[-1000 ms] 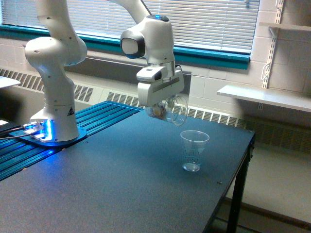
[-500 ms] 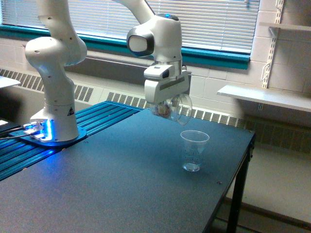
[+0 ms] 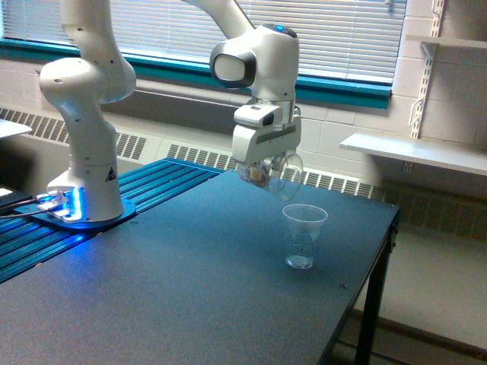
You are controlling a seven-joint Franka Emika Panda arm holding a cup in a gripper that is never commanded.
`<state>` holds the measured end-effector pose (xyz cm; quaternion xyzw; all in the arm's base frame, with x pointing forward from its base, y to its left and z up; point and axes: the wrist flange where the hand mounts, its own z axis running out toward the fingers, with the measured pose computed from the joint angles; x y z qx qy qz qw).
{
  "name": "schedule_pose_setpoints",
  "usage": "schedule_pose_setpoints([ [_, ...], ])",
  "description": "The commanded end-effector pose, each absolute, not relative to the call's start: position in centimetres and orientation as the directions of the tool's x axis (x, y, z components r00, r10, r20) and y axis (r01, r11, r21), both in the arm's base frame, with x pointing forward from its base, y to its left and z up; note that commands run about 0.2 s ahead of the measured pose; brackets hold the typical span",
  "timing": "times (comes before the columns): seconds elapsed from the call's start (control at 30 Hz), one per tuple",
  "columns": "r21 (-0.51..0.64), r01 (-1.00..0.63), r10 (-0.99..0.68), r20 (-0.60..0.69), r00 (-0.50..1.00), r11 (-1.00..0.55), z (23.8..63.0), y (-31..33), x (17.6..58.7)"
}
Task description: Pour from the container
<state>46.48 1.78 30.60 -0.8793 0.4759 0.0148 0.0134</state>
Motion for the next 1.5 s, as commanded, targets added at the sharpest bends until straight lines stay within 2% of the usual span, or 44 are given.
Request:
schedule_pose_setpoints([
  [0.03, 0.018, -0.878, -0.877, -0.055, 0.477, -0.479, 30.6, 1.8, 46.7],
  [0.8, 0.074, -0.898, -0.900, -0.087, 0.428, -0.434, 30.5, 2.7, 47.2],
  [1.5, 0.083, -0.883, -0.886, -0.094, 0.454, -0.462, 30.3, 5.2, 48.7],
])
